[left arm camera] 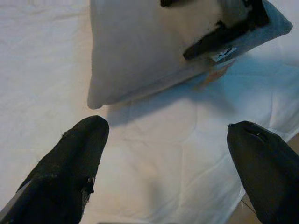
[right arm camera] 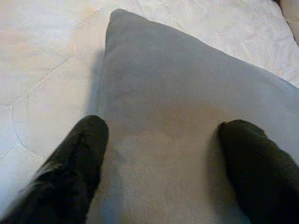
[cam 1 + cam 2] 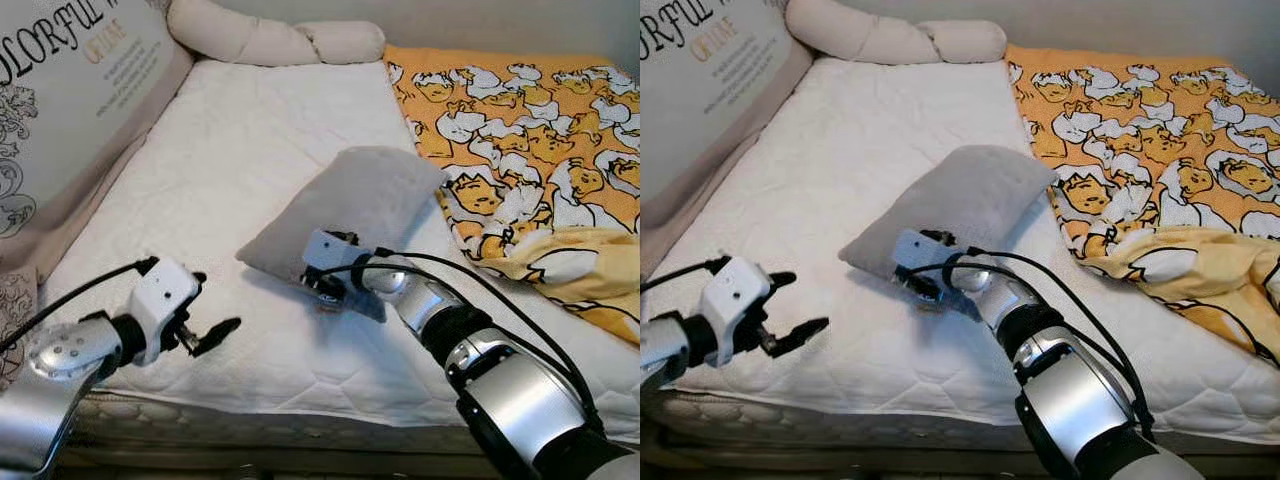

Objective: Clean up the room

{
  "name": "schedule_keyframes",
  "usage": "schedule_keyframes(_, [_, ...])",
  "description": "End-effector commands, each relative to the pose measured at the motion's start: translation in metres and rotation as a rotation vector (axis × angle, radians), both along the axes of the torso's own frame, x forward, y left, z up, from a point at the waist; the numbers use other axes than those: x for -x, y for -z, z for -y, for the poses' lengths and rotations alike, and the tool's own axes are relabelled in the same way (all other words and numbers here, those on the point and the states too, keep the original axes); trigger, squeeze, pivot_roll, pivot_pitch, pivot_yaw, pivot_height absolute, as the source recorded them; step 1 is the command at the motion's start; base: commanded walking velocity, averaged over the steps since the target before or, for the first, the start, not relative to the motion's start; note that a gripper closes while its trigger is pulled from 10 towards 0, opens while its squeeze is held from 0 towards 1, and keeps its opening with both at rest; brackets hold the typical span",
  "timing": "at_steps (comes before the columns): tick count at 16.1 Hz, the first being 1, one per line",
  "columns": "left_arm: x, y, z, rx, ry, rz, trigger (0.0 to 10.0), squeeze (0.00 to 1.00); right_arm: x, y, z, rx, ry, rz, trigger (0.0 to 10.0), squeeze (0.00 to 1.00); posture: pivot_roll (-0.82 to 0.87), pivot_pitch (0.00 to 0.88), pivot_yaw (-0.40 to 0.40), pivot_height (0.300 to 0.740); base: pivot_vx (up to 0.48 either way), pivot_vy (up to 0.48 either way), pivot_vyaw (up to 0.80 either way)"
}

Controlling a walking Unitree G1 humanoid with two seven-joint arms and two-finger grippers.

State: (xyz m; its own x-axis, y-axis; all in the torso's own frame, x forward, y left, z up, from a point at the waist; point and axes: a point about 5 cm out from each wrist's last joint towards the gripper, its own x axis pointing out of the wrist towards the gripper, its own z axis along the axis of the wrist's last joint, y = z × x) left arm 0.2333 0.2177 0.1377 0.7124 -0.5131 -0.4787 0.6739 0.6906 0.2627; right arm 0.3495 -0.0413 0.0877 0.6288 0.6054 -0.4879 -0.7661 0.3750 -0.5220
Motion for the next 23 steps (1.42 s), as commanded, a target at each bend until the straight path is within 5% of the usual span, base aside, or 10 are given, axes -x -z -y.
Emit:
schedule_keyframes(1, [-0.003,0.003,-0.002,-0.008,-0.008,-0.018,10.0,0.0,-0.001,-0.003,-0.003,0.02,-0.008,0.023,10.0,1.0,0.09,0.0,0.03,0.74,0.0,0.0,0.0])
schedule_keyframes(4, [-0.011,0.003,0.001,-0.009,-0.002,-0.019,10.0,0.0,0.003,0.003,-0.004,0.05,-0.026,0.024,10.0,1.0,0.08,0.0,0.041,0.74,0.0,0.0,0.0])
schedule_keyframes(6, [-0.016,0.006,0.007,-0.011,0.002,-0.012,10.0,0.0,0.006,0.015,0.001,0.217,-0.03,0.123,10.0,0.0,0.08,0.0,0.039,0.74,0.0,0.0,0.0])
schedule_keyframes(8, [-0.017,0.006,0.009,-0.008,0.004,-0.014,10.0,0.0,0.006,0.018,0.004,0.241,-0.02,0.134,10.0,0.0,0.08,0.0,0.039,0.74,0.0,0.0,0.0])
schedule_keyframes(14, [-0.019,0.01,0.008,-0.033,0.014,-0.028,10.0,0.0,-0.001,0.029,0.051,0.412,0.157,0.153,9.6,0.0,0.08,0.0,0.043,0.74,0.0,0.0,0.0])
schedule_keyframes(15, [-0.02,0.01,0.008,-0.035,0.019,-0.028,10.0,0.0,-0.002,0.029,0.055,0.416,0.177,0.155,5.8,0.0,0.08,0.0,0.043,0.74,0.0,0.0,0.0])
schedule_keyframes(16, [-0.02,0.01,0.009,-0.035,0.019,-0.027,10.0,0.0,-0.002,0.03,0.058,0.408,0.19,0.138,0.0,0.0,0.08,0.0,0.043,0.74,0.0,0.0,0.0])
schedule_keyframes(23, [-0.02,0.011,0.009,-0.032,0.019,-0.026,10.0,0.0,0.001,0.035,0.064,0.337,0.242,0.081,0.0,0.0,0.08,0.0,0.041,0.74,0.0,0.0,0.0])
